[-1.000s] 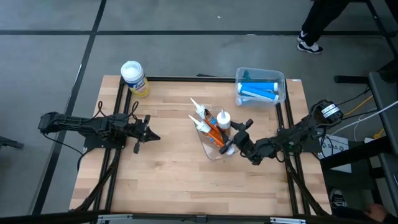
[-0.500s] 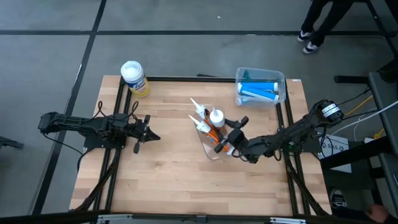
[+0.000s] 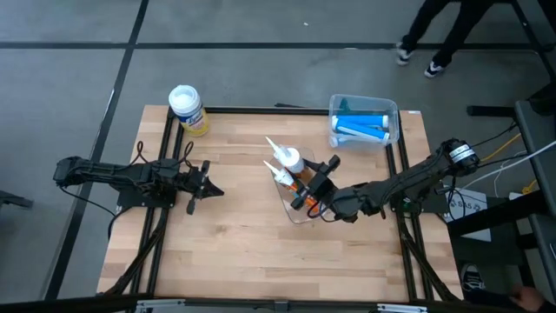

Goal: Pick & place silicon tubes, Sealant and Lysol wipes
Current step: Put the orange sealant into the transparent bin

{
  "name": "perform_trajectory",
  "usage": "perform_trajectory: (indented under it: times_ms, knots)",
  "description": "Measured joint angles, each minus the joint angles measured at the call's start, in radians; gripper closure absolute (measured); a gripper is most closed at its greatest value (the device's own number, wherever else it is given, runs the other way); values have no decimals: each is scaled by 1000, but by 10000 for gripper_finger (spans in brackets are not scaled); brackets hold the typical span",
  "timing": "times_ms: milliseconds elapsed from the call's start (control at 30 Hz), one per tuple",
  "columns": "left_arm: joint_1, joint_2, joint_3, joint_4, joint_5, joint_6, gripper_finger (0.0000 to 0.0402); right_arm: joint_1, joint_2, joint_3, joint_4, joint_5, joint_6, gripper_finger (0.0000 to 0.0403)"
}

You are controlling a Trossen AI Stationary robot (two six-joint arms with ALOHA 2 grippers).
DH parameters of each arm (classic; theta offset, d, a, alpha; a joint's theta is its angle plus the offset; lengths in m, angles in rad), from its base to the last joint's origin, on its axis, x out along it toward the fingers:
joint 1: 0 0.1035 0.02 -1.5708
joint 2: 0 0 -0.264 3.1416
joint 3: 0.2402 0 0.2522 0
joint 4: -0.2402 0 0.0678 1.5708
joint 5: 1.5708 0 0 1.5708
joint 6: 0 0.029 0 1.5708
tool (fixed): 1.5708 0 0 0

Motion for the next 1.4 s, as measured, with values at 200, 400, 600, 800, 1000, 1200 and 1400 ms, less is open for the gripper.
perform_trajectory:
  times_ms: [200,400,600,800,1000,1200,1400]
  knots:
    - [0,0,0,0,0,0,393,-37,0,96,-191,-68,85,197]
    - [0,0,0,0,0,0,390,-78,0,203,-402,-168,199,197]
    - [0,0,0,0,0,0,392,-104,0,308,-652,-198,348,197]
    - [0,0,0,0,0,0,391,-125,0,427,-935,-311,556,197]
    - [0,0,0,0,0,0,391,-143,0,520,-1201,-399,733,197]
    - [0,0,0,0,0,0,392,-159,0,561,-1341,-476,838,197]
    - [0,0,0,0,0,0,390,-187,0,562,-1373,-582,884,197]
